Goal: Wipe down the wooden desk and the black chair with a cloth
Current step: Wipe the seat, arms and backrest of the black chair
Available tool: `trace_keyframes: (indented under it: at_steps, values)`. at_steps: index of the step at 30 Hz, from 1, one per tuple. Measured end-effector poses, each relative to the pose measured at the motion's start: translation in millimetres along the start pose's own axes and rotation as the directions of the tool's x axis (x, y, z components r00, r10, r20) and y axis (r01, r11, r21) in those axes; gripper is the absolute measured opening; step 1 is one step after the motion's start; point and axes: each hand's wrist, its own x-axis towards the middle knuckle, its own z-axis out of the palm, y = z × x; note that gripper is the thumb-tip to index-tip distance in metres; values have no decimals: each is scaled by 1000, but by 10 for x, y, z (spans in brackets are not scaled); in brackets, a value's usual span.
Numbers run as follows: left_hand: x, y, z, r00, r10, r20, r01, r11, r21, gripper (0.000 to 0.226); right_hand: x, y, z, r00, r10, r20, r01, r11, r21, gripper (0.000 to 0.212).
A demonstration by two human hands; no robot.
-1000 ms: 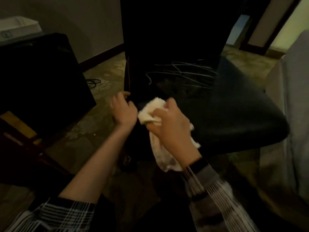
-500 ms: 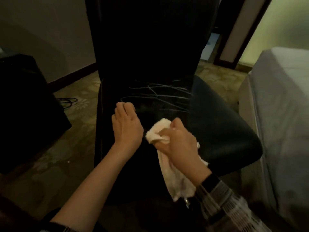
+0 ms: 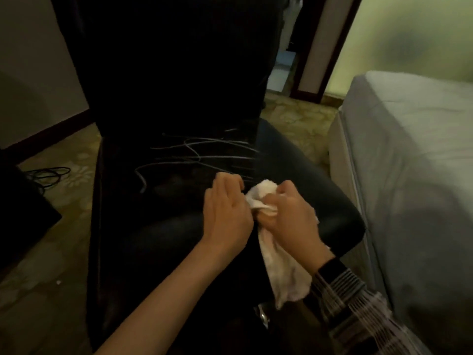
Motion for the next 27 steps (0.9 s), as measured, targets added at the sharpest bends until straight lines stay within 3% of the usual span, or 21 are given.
trace_keyframes:
  at_steps: [2, 4, 5, 7, 10, 13, 18, 23, 27]
  values:
    - [-58, 299, 213, 994, -48, 100, 57, 995, -88, 27, -39, 295, -143, 984, 152, -90, -145, 986, 83, 31]
    - [-122, 463, 372, 976, -60, 211, 71, 996, -46, 7, -39, 478, -206, 951, 282, -129, -259, 951, 167, 38]
    - [-141, 489, 415, 969, -31, 245, 30, 1000, 8, 22, -41, 504, -199, 944, 303, -132, -282, 946, 159, 38]
    - [-175, 444, 455, 958, 11, 288, -35, 996, 78, 36, -66, 483, -156, 943, 299, -148, -282, 951, 126, 36]
    - [-187, 336, 487, 951, 49, 307, -107, 979, 174, 25, -129, 407, -95, 924, 327, -195, -303, 942, 143, 35]
    - [-192, 300, 438, 928, 76, 364, -144, 976, 163, 18, -211, 348, -90, 928, 309, -208, -288, 950, 123, 34]
    - [-171, 223, 249, 900, 74, 429, -161, 972, 171, 23, -438, 339, -85, 939, 269, -217, -254, 963, 94, 30]
    - [-162, 354, 194, 895, -78, 440, -72, 947, 314, 33, -782, 424, -72, 910, 295, -291, -270, 955, 123, 26]
    - [-84, 739, 413, 917, -15, 399, -84, 970, 228, 29, -955, 524, -87, 889, 320, -327, -289, 947, 141, 26]
